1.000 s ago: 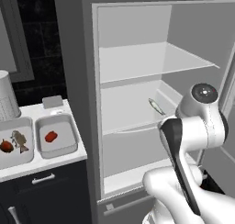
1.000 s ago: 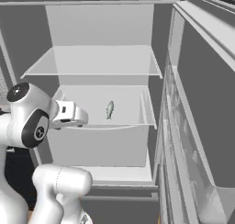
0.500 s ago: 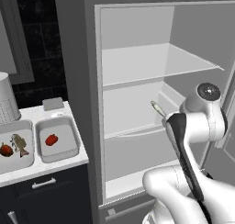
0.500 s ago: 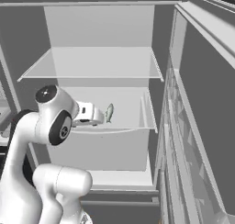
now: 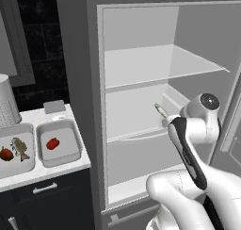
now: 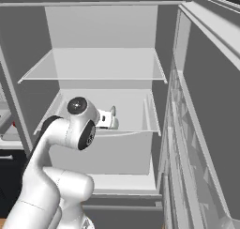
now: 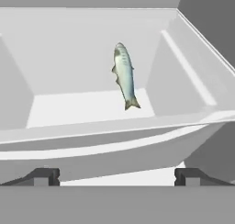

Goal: Place one bell pepper and one fish in each tupperware on the nearby counter, to pack two identical lunches.

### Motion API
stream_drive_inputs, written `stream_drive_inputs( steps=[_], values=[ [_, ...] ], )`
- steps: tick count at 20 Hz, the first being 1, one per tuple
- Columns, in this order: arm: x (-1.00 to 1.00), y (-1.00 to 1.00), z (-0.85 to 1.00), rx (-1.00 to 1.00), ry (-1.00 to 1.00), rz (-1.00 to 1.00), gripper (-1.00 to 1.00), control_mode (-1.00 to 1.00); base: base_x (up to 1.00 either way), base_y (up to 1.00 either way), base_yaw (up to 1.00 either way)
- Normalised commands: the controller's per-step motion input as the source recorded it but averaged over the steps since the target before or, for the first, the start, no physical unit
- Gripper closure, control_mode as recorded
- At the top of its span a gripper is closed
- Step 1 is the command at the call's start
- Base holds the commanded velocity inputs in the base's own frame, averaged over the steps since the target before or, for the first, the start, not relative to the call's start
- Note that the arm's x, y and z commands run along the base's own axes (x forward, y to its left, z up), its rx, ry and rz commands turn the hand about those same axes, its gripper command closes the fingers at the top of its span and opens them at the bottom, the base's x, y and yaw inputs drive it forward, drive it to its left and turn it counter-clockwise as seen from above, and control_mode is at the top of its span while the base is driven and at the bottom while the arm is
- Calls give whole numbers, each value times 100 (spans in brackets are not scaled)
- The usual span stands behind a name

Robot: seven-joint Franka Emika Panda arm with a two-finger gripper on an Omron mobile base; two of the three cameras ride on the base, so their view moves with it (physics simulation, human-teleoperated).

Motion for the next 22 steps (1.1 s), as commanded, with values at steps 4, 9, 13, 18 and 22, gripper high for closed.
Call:
stream_drive_inputs(
  steps=[4,9,13,18,22],
  values=[
    [87,0,-8,4,7,0,-100,-100,0,0,0],
    [81,-15,-1,7,8,0,-100,-100,0,0,0],
    [69,-22,-4,7,6,0,-100,-100,0,0,0],
    [54,-6,-23,2,2,1,-100,-100,0,0,0],
    [43,0,-37,0,0,0,-100,-100,0,0,0]
  ],
)
